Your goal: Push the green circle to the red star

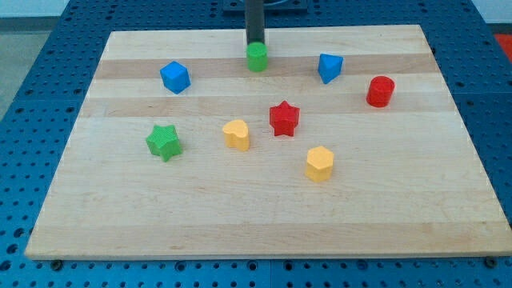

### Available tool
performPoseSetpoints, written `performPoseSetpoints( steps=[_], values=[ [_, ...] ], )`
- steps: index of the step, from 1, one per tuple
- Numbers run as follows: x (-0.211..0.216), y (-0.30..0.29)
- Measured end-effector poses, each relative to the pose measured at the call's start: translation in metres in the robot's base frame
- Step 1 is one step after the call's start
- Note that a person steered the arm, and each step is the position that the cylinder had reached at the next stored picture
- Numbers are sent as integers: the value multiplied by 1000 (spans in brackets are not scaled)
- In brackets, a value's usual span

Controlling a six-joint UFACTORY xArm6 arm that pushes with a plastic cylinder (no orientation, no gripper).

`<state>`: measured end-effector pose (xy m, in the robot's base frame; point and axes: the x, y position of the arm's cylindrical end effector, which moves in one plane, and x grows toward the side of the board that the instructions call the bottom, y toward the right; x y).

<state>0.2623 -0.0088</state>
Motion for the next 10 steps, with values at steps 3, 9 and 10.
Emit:
performPoseSetpoints(
  steps=[3,9,10],
  values=[
    [52,6],
    [23,-53],
    [45,-27]
  ],
)
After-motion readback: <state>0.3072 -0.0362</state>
